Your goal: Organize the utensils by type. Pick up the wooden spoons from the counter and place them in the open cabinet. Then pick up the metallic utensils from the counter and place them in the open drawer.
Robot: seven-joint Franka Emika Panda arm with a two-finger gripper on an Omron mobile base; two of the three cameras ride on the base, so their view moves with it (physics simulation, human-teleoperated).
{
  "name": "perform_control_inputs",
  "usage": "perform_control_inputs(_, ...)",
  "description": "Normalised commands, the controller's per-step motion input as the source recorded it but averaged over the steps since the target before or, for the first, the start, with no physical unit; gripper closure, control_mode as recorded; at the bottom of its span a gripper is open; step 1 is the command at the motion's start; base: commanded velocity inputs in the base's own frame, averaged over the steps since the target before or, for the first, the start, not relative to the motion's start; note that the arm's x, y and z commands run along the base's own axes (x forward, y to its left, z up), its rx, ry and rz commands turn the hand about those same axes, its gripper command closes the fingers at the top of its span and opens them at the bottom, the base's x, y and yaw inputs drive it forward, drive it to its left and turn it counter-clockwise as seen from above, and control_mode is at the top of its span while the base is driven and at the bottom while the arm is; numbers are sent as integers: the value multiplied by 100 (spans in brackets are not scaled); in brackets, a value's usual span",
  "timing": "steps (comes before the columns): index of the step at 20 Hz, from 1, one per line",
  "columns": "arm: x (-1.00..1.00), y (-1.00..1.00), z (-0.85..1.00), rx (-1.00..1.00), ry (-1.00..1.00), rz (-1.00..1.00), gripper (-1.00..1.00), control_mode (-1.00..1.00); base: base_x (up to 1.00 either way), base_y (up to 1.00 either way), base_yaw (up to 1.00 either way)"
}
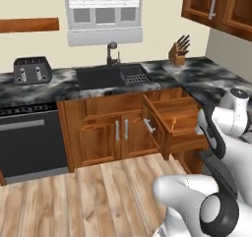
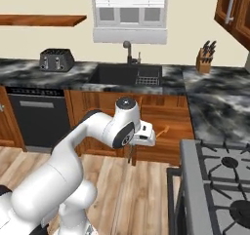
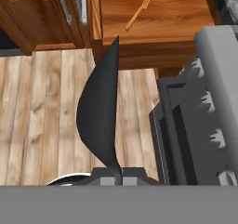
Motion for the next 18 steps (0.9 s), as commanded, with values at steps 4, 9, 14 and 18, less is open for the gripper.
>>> perform_control_inputs(4, 0, 0, 0, 0, 0, 0, 100, 100, 66, -37, 0)
perform_control_inputs(9, 0, 0, 0, 0, 0, 0, 100, 100, 54, -38, 0)
perform_control_inputs(14, 0, 0, 0, 0, 0, 0, 100, 100, 43, -28, 0)
perform_control_inputs(18, 0, 0, 0, 0, 0, 0, 100, 100, 50, -21, 0)
